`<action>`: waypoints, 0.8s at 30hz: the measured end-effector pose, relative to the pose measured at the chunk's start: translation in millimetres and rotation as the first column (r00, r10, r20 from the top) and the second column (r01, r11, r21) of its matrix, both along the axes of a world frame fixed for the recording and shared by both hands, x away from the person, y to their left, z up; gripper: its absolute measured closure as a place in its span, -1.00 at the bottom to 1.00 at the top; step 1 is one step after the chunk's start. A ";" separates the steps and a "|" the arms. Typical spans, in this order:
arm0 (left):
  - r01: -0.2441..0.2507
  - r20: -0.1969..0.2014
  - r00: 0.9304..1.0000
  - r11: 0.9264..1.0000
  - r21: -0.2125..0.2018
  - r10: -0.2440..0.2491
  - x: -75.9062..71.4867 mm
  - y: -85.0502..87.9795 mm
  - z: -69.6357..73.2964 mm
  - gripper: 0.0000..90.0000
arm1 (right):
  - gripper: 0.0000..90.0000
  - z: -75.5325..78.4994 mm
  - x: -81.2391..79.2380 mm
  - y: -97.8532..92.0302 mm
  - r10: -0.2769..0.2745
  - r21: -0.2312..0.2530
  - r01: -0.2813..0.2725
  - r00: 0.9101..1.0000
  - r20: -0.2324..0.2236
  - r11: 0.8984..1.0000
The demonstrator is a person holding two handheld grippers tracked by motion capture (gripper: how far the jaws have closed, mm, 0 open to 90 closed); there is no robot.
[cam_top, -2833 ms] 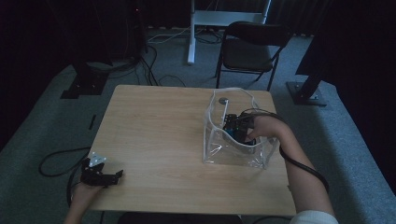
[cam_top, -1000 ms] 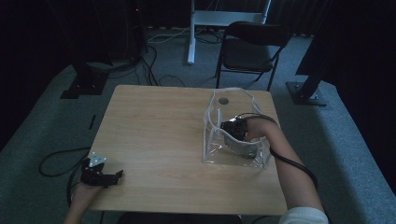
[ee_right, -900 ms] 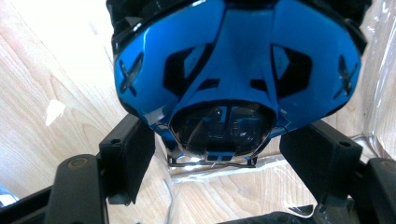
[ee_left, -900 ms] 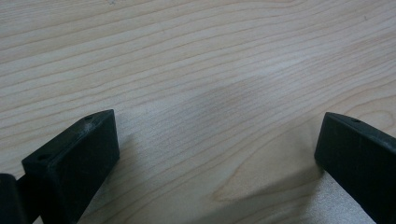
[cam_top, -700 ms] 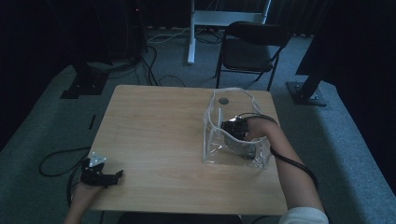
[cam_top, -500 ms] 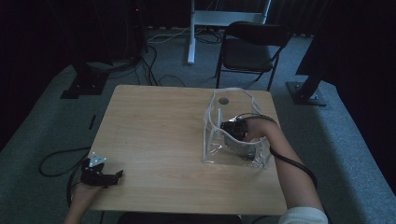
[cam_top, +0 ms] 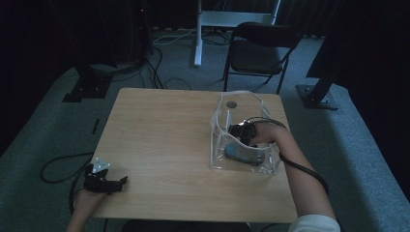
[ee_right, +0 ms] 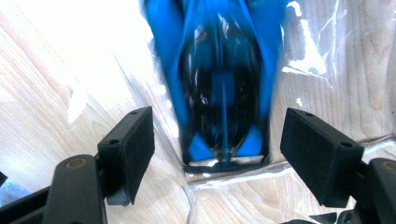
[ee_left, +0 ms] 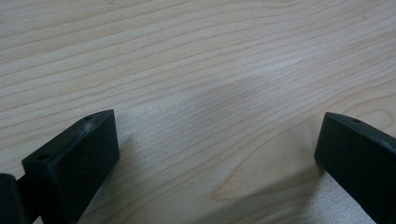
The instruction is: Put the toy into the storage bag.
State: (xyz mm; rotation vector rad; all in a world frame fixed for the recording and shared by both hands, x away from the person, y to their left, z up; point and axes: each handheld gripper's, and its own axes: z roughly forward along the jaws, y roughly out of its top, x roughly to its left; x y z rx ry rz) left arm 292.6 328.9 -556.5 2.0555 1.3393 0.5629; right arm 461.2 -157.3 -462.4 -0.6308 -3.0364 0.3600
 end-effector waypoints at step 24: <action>0.001 0.000 1.000 1.000 0.000 -0.001 -0.2 -0.4 0.0 -0.99 | -0.69 57.1 -10.0 -21.0 -0.137 0.338 0.082 0.980 0.143 0.938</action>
